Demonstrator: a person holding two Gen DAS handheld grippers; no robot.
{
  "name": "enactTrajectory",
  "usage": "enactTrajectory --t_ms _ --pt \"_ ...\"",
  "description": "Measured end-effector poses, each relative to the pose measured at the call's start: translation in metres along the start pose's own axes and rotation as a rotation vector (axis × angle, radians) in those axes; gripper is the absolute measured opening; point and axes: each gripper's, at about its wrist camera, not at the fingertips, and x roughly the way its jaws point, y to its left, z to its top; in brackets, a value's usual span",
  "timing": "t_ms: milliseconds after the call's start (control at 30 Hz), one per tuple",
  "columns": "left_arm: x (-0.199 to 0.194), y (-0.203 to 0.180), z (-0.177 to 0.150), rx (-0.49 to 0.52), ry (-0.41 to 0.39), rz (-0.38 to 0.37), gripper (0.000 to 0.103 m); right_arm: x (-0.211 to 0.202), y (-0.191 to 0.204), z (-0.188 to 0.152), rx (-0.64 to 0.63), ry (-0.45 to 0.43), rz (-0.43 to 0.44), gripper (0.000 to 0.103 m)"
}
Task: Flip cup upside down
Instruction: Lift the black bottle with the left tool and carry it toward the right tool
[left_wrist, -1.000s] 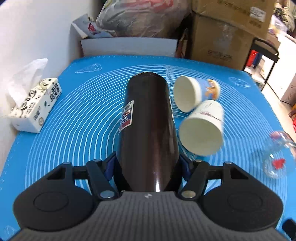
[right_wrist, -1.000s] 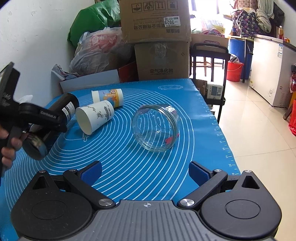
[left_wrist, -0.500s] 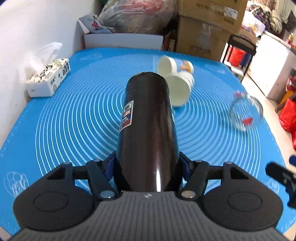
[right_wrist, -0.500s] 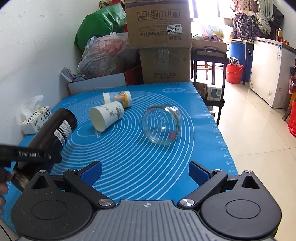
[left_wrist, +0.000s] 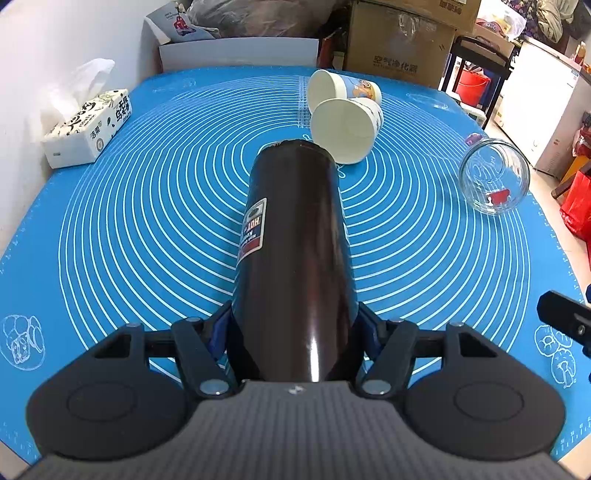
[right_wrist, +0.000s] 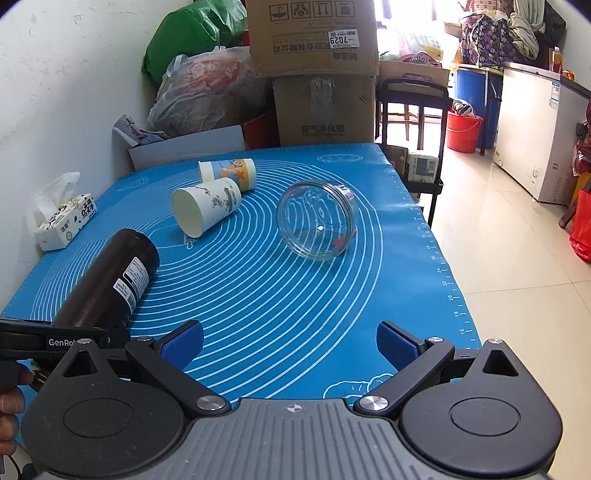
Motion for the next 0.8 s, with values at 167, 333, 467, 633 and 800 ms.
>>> enactTrajectory --t_ms 167,333,467,633,800 --pt "-0.007 0.001 0.001 -0.004 -0.026 0.008 0.071 -0.001 0.004 0.001 -0.007 0.005 0.004 0.102" --pt "-0.026 -0.001 0.007 0.026 -0.093 0.021 0.088 -0.005 0.009 0.003 -0.014 0.005 0.005 0.102" --pt "-0.034 0.003 0.01 0.02 -0.096 0.002 0.089 -0.01 0.014 0.005 -0.025 -0.001 0.009 0.102" --pt "-0.043 0.012 0.011 0.008 -0.102 -0.001 0.089 -0.017 0.024 0.01 -0.041 -0.014 0.018 0.103" --pt "-0.056 0.025 0.011 0.013 -0.122 0.009 0.089 -0.021 0.037 0.015 -0.064 -0.022 0.028 0.103"
